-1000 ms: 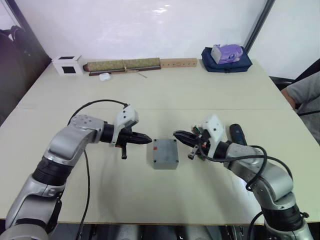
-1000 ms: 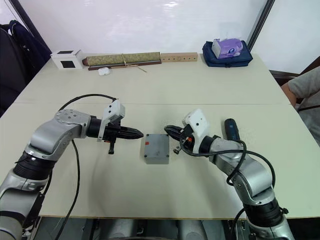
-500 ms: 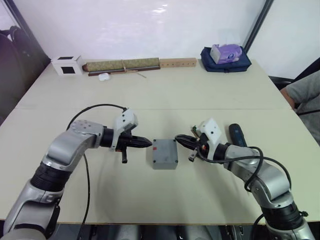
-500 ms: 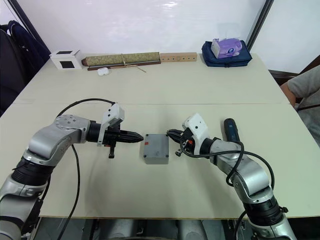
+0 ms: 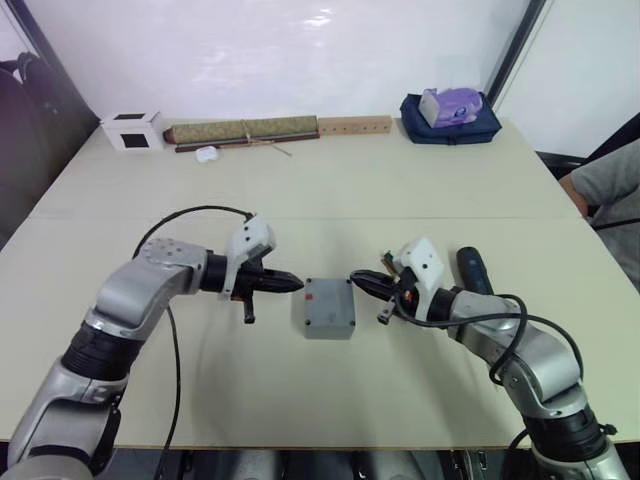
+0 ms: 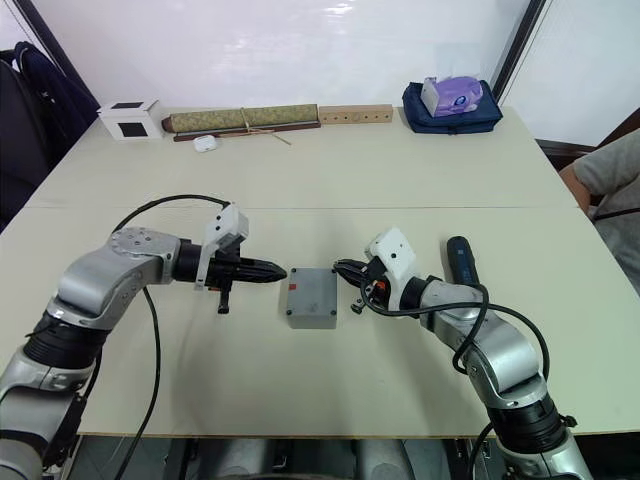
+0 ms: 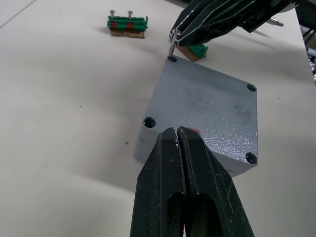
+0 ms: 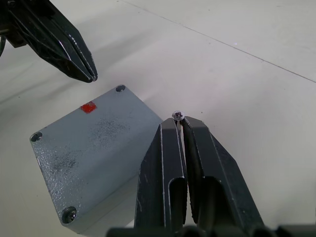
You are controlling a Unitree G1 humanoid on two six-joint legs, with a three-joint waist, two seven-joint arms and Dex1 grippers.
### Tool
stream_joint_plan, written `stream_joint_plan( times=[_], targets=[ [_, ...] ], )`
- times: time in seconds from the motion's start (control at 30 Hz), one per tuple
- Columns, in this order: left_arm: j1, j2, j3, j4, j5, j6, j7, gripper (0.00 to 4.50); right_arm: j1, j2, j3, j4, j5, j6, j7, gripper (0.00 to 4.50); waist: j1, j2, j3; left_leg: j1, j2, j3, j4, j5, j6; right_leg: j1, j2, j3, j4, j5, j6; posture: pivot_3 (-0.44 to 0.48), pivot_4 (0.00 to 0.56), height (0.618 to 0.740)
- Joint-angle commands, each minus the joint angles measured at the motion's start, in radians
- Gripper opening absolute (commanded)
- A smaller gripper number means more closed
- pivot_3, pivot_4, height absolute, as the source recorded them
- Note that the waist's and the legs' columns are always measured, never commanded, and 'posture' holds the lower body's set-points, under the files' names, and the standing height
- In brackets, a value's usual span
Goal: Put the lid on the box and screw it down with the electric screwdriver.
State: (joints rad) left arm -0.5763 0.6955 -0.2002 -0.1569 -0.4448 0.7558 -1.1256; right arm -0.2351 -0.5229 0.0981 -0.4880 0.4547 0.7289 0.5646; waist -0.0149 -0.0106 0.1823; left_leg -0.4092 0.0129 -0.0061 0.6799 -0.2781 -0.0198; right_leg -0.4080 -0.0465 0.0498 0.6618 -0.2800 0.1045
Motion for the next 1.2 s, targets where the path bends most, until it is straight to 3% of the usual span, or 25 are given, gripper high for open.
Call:
stream_joint_plan(
  times=[0.03,1.2],
  targets=[
    [-0.014,-0.002,0.009,-0.007,-0.001,-0.018,-0.003,0.0,0.006,-0.008,0.003,-0.041,0.003,-0.006,0.013,0.03,0.0,0.0,0.0,0.0,0.0,0.0,0.0,0.0,0.0,0.0,0.0,0.0,0.0,0.0,0.0,0.0,0.15,0.74],
    [-0.009,-0.006,0.007,-0.019,-0.003,-0.012,-0.004,0.0,0.01,-0.002,0.031,-0.042,-0.031,-0.017,0.015,0.03,0.0,0.0,0.0,0.0,0.0,0.0,0.0,0.0,0.0,0.0,0.0,0.0,0.0,0.0,0.0,0.0,0.15,0.74]
  ],
)
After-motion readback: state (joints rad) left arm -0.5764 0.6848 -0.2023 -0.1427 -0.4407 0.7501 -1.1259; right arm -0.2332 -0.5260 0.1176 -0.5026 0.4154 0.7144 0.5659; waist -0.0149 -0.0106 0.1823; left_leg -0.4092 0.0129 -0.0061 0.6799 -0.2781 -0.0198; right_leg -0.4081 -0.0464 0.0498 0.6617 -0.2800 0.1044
